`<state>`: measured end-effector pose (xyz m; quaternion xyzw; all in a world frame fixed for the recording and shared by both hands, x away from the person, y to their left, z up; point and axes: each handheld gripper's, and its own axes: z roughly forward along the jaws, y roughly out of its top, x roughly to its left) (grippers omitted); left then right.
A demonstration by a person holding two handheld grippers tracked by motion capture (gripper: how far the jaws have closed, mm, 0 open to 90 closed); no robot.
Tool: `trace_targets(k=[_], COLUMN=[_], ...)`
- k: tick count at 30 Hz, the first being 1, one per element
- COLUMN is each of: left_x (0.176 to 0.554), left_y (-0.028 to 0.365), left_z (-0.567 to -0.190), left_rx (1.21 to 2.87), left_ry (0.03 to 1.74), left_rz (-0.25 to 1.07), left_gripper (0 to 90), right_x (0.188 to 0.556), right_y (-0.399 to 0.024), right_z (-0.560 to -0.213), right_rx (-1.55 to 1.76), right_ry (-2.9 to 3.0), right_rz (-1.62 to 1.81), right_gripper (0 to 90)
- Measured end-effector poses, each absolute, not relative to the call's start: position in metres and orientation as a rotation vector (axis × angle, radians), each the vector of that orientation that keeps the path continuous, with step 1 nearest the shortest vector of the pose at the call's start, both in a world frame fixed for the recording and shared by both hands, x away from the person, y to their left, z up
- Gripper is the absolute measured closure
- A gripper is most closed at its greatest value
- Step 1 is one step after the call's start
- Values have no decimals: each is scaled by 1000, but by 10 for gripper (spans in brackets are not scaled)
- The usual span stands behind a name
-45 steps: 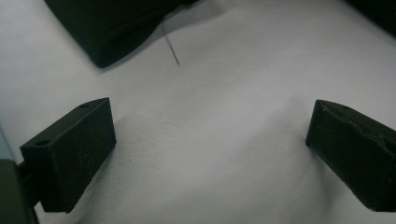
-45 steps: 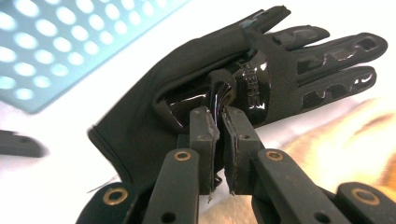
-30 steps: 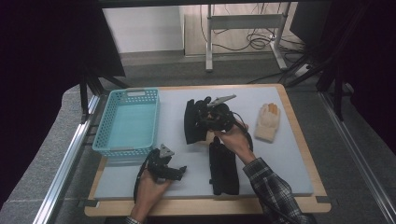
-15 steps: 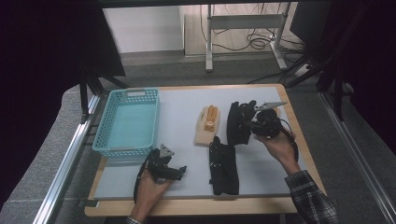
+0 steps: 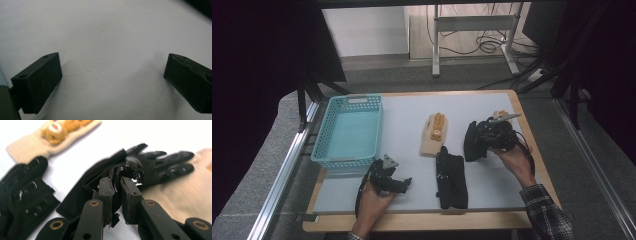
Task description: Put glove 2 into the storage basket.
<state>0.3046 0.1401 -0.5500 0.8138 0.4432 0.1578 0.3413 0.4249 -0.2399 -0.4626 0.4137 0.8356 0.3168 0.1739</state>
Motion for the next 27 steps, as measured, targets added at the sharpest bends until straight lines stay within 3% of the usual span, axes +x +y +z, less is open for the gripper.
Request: trace_targets(k=[6,17,23,27], left_x=[305,305,305,305], left_y=[140,140,140,140], left_z=[-550,-550,-550,-550], left_rx=[2117,2118,2120,2119], left_ry=[1152,1152,1153,1153], left_rz=[410,410,410,409], left_gripper=[19,19,19,19], right_x=[428,438,447,461], right_y=[-217,-151,-156,-168], right_z=[-456,-452,-454,-469], right_rx=[1135,998,1044,1081], right_ry=[2366,2421,2361,2364], right_rz=[952,1036,1023,1010], right_gripper=[735,533,473,494])
